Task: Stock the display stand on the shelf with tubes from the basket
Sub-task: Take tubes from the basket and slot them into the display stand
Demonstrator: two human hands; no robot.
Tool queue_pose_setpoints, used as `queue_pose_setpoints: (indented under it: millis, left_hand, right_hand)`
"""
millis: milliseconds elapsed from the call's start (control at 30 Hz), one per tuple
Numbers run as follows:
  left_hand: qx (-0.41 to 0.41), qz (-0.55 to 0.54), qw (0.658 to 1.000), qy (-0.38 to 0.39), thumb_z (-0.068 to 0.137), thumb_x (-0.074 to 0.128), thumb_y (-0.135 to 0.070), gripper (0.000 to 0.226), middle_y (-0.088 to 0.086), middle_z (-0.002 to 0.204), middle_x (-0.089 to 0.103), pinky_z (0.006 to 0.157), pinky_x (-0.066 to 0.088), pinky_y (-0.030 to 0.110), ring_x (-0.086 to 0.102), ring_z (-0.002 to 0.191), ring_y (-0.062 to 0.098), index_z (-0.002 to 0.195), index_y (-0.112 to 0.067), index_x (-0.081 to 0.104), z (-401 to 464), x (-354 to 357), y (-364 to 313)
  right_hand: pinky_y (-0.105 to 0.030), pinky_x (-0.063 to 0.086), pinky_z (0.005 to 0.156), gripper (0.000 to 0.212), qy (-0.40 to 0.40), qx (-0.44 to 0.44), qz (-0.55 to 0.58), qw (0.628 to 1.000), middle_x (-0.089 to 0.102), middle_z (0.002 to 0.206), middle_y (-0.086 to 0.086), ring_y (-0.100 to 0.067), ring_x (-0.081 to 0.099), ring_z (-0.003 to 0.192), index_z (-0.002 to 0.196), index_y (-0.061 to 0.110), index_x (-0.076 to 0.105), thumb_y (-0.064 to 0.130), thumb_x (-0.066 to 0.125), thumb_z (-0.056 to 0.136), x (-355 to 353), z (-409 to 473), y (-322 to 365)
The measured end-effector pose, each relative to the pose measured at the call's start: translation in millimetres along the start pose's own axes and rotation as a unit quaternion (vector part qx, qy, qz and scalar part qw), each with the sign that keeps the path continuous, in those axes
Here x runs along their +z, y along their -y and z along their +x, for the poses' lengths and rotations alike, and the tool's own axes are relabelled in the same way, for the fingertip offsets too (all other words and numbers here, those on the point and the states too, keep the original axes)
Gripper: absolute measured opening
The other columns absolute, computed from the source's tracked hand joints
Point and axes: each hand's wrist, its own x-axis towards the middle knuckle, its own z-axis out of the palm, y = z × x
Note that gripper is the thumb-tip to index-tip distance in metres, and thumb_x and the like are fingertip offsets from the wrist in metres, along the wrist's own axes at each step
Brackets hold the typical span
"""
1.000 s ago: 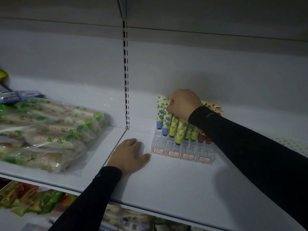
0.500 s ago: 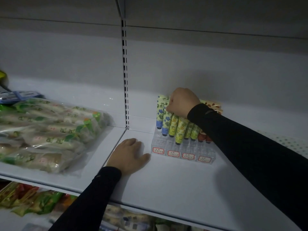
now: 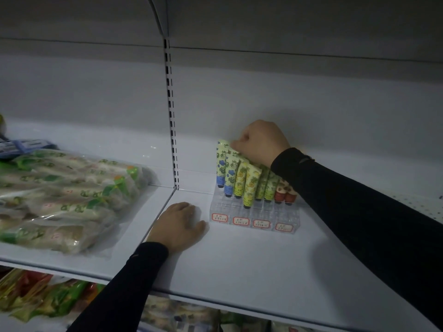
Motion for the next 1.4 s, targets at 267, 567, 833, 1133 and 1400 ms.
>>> queue_pose_setpoints:
  millis: [267, 567, 833, 1133, 1400]
  left_hand:
    - [0.011, -0.04, 0.997, -0.068, 0.094, 0.056, -0.045, 0.051, 0.004, 0.139, 0.058, 0.105, 0.034, 0.028, 0.049, 0.13, 0.02, 0.134, -0.013, 0.06, -16, -25, -28]
    - [0.187, -0.047, 0.979, -0.07, 0.095, 0.057, -0.045, 0.052, -0.002, 0.141, 0.054, 0.095, 0.027, 0.015, 0.044, 0.132, 0.015, 0.139, -0.018, 0.054, -24, -40, -150]
    - [0.305, -0.006, 0.952, -0.003, 0.098, 0.05, -0.048, 0.056, 0.002, 0.144, 0.051, 0.099, 0.031, 0.021, 0.044, 0.132, 0.017, 0.144, -0.017, 0.047, -7, -9, -265]
    - [0.316, 0.075, 0.933, 0.158, 0.098, 0.048, -0.045, 0.039, 0.008, 0.122, 0.056, 0.095, 0.044, 0.039, 0.052, 0.119, 0.029, 0.122, -0.015, 0.055, 24, 47, -361]
    - [0.291, 0.115, 0.919, 0.239, 0.092, 0.052, -0.024, 0.014, 0.001, 0.083, 0.057, 0.056, 0.031, 0.025, 0.053, 0.082, 0.022, 0.084, -0.012, 0.053, 45, 82, -394]
  right_hand:
    - [-0.009, 0.038, 0.062, 0.032, -0.043, -0.042, 0.079, 0.995, 0.061, 0.071, 0.013, -0.001, 0.054, 0.065, 0.077, 0.013, 0.067, 0.038, 0.057, 0.094, -48, -55, -42]
    - [-0.014, 0.033, 0.086, 0.036, -0.06, -0.029, 0.031, 0.997, 0.065, 0.118, 0.003, -0.001, 0.049, 0.098, 0.117, 0.019, 0.068, 0.044, 0.057, 0.092, -91, -131, -120]
    - [-0.016, 0.032, 0.094, 0.039, -0.041, 0.064, -0.021, 0.997, 0.063, 0.122, 0.004, -0.011, 0.054, 0.113, 0.118, 0.022, 0.067, 0.048, 0.056, 0.091, -122, -192, -206]
    - [-0.025, 0.042, 0.091, 0.04, 0.107, 0.159, -0.058, 0.98, 0.059, 0.13, 0.001, -0.016, 0.056, 0.111, 0.124, 0.024, 0.063, 0.048, 0.055, 0.093, -124, -217, -281]
    - [-0.028, 0.038, 0.101, 0.047, 0.29, 0.167, -0.114, 0.936, 0.049, 0.143, 0.0, -0.018, 0.048, 0.125, 0.14, 0.024, 0.048, 0.036, 0.054, 0.095, -109, -200, -298]
